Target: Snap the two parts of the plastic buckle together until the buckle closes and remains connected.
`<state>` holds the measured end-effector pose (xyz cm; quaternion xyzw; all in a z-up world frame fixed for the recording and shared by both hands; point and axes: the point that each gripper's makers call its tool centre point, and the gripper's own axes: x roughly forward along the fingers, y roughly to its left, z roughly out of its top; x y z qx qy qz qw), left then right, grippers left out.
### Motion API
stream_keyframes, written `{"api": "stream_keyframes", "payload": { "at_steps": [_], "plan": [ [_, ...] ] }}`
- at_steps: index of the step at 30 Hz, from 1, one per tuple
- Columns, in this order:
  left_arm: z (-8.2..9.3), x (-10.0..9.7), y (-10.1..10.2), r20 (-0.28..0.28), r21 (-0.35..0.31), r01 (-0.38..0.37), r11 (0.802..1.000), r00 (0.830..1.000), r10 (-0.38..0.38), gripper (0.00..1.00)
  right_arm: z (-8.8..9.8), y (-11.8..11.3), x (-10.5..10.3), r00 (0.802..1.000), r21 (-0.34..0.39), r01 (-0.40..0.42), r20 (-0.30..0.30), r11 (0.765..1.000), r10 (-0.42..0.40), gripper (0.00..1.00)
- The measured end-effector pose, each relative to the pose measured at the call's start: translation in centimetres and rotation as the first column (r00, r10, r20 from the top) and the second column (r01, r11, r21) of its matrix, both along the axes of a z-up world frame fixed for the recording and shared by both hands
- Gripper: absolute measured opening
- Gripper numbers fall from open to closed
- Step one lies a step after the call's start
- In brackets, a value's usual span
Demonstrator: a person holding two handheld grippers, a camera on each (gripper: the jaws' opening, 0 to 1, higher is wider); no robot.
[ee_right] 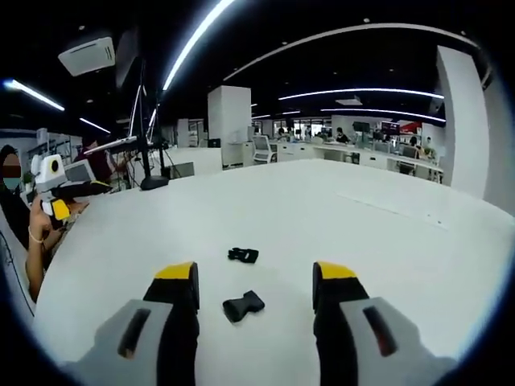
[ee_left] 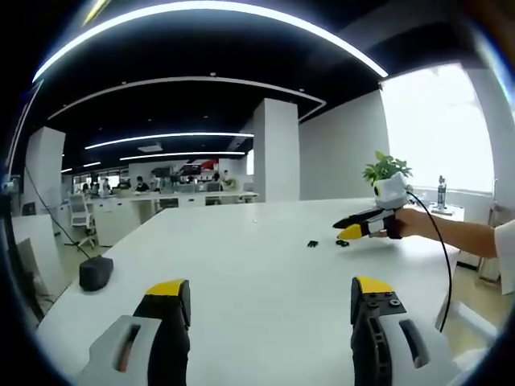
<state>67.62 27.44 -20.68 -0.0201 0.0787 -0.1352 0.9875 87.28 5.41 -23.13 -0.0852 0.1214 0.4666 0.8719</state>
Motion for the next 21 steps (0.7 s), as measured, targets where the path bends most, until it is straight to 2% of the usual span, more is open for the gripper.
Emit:
{"api": "stream_keyframes", "payload": {
  "at_steps": [8,12,21],
  "plan": [
    [-0.3,0.0,0.6,-0.009,-0.001,-0.015,1.0,1.0,0.015,0.83,-0.2,0.3,0.9,1.0,-0.027,-0.028,0.008,0.999,0.028,0.56],
    [-0.1,0.0,0.3,0.0,-0.038,0.01,0.999,1.0,-0.01,0.83,-0.7,0.5,1.4,1.0,-0.04,-0.03,0.004,0.999,0.03,0.56],
    [0.2,-0.1,0.1,0.002,-0.037,0.026,0.999,1.0,-0.026,0.83,-1.0,1.2,1.8,0.999,-0.055,-0.046,0.004,0.997,0.046,0.55]
  ]
}}
